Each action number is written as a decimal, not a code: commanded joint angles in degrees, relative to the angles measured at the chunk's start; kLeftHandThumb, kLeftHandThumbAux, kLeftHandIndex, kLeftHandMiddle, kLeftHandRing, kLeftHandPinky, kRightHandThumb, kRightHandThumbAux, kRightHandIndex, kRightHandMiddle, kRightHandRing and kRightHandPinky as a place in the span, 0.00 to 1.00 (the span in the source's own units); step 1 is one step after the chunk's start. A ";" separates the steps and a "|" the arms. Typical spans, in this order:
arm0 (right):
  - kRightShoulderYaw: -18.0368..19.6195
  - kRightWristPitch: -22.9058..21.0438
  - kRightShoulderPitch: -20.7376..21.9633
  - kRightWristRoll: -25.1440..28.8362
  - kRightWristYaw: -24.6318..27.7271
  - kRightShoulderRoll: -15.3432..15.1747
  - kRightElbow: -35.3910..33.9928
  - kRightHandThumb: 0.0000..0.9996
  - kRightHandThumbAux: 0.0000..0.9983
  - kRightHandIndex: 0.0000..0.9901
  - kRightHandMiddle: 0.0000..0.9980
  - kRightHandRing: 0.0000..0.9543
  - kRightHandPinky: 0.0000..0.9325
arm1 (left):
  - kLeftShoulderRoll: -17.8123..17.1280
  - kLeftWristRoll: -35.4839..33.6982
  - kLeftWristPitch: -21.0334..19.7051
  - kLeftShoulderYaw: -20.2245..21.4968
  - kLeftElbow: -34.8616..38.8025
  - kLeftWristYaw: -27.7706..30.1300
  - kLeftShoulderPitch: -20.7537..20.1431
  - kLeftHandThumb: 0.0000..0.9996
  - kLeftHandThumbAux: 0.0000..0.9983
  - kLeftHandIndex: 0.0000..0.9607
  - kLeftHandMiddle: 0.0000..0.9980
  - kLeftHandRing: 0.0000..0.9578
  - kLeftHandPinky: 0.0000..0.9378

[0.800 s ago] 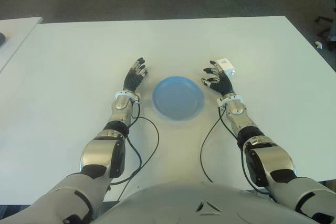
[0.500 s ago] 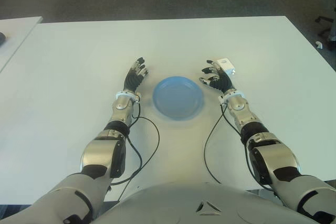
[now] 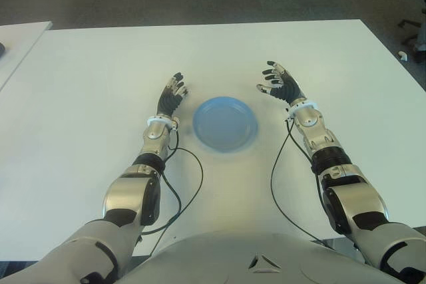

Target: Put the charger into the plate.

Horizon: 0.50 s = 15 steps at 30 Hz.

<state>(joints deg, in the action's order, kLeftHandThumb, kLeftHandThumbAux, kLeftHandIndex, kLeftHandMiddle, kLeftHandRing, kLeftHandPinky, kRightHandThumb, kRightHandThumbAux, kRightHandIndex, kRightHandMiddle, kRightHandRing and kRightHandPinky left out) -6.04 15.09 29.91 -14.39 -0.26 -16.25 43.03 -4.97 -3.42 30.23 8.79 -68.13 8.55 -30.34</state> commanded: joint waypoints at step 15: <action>-0.16 8.38 5.96 -4.20 -13.56 0.49 9.20 0.41 0.55 0.05 0.11 0.16 0.23 | 0.62 0.36 -1.71 0.05 -1.81 -0.35 1.33 0.00 0.67 0.00 0.00 0.00 0.00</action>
<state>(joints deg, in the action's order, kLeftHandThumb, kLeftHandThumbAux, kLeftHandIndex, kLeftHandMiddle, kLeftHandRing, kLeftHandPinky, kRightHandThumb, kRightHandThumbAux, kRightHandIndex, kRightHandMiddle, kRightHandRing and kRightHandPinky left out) -5.91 21.95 34.83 -17.73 -11.64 -16.20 49.68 -4.77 -3.38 30.24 8.82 -68.17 8.55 -30.42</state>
